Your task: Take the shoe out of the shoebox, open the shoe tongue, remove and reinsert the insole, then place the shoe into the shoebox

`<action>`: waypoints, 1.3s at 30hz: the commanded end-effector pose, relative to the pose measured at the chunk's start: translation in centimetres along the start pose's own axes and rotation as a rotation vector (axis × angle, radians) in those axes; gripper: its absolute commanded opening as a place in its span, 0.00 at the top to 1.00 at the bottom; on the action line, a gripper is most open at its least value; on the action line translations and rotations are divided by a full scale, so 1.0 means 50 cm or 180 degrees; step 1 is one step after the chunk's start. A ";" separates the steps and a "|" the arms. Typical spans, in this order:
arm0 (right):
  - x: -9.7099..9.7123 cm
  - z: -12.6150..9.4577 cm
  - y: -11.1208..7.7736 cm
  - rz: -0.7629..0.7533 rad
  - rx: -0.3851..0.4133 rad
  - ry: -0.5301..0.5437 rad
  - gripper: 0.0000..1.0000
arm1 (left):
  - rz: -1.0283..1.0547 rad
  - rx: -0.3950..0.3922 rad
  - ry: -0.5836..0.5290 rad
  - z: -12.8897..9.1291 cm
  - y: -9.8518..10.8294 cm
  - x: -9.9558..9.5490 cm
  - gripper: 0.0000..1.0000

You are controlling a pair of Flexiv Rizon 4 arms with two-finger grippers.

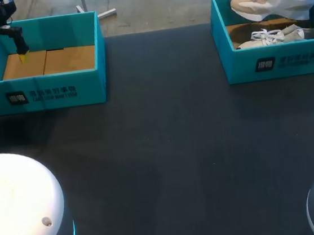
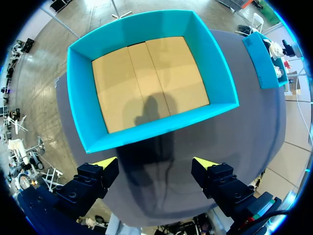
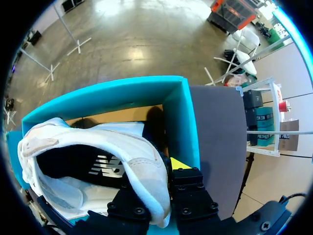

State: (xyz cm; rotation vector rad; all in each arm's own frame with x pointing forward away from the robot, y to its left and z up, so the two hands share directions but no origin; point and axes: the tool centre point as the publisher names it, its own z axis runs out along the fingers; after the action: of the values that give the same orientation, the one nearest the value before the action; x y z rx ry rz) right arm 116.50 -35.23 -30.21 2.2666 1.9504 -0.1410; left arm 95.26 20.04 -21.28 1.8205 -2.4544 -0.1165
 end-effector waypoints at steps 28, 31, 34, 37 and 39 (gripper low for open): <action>0.035 0.088 -0.009 -0.0112 0.0240 -0.0181 1.00 | -0.0002 0.0003 -0.0006 -0.001 0.003 0.001 0.00; 0.038 0.100 -0.007 -0.0134 0.0284 -0.0194 1.00 | -0.0002 0.0003 -0.0006 -0.001 0.003 0.001 0.00; 0.042 0.108 -0.007 -0.0144 0.0303 -0.0204 1.00 | -0.0002 0.0003 -0.0006 -0.001 0.003 0.001 0.00; 0.047 0.115 -0.007 -0.0150 0.0315 -0.0185 1.00 | -0.0002 0.0003 -0.0006 -0.001 0.003 0.001 0.00; 0.049 0.120 -0.007 -0.0162 0.0335 -0.0166 1.00 | -0.0002 0.0003 -0.0006 -0.001 0.003 0.001 0.00</action>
State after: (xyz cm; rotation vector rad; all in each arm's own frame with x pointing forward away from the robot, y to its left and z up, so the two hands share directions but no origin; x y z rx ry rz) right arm 115.50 -33.61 -36.04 2.2342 2.0054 -0.2841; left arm 95.26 20.05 -21.28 1.8205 -2.4544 -0.1165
